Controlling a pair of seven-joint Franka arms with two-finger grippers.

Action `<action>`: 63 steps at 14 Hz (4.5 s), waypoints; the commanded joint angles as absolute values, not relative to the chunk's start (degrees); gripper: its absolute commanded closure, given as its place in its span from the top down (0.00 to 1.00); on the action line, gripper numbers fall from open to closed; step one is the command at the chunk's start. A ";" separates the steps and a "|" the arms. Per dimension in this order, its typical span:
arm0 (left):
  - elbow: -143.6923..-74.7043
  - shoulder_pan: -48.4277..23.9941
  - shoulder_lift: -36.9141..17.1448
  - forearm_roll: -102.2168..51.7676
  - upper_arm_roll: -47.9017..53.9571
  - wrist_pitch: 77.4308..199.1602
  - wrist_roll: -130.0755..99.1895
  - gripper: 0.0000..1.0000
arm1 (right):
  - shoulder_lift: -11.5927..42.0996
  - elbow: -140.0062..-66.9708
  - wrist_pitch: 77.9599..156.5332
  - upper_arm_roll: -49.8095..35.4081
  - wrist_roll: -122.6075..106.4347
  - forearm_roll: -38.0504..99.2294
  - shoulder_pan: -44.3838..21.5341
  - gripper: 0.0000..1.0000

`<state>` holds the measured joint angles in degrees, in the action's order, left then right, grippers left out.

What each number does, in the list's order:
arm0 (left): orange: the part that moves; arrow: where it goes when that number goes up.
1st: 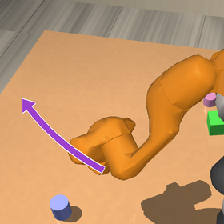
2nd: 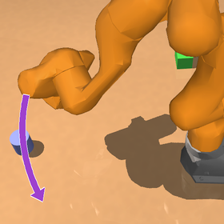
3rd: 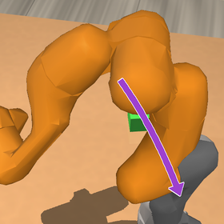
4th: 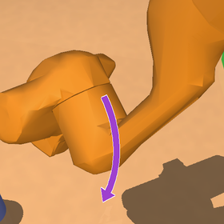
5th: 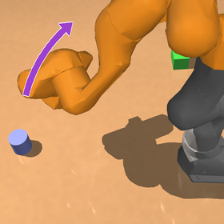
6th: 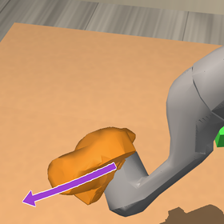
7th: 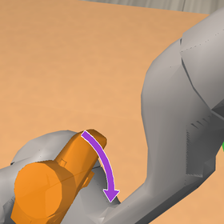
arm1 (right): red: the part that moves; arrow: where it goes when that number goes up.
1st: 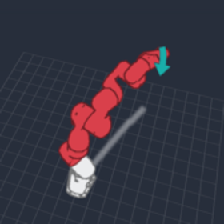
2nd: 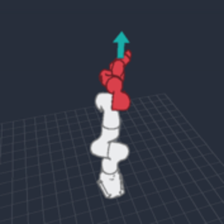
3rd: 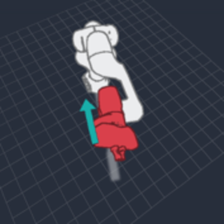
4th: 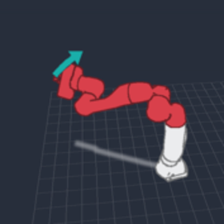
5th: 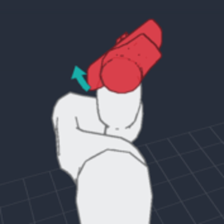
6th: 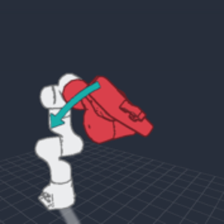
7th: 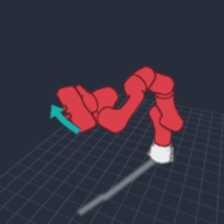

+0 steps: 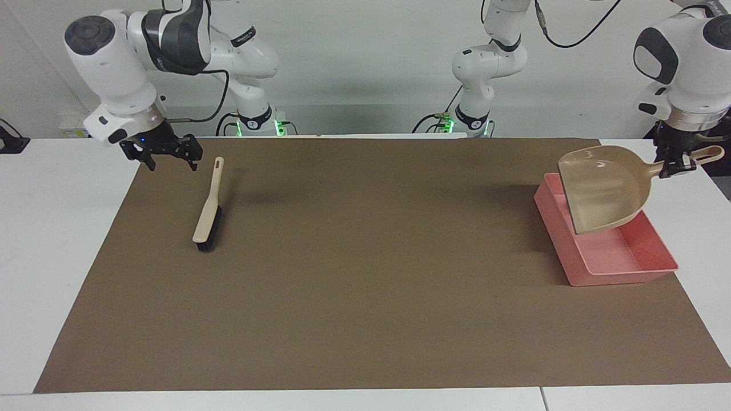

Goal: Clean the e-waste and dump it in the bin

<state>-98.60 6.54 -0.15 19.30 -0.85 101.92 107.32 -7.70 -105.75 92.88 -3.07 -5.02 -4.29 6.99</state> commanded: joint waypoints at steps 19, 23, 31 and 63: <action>-123.31 -10.02 -3.24 7.29 -1.41 126.47 86.94 0.00 | -0.88 -94.22 89.38 1.67 -4.31 -2.99 2.46 0.99; -125.59 -9.67 -3.51 7.29 -1.41 129.90 82.37 0.00 | -1.59 -95.71 90.35 1.76 -4.31 -2.99 2.64 0.99; -124.72 -10.20 -3.69 7.29 -1.49 127.28 75.79 0.75 | -1.14 -95.10 90.53 2.11 -4.39 -2.37 2.72 0.99; -81.04 -3.69 -0.62 -2.20 -3.78 77.52 8.44 0.98 | -1.14 -95.01 90.44 2.20 -4.57 -0.97 2.55 0.99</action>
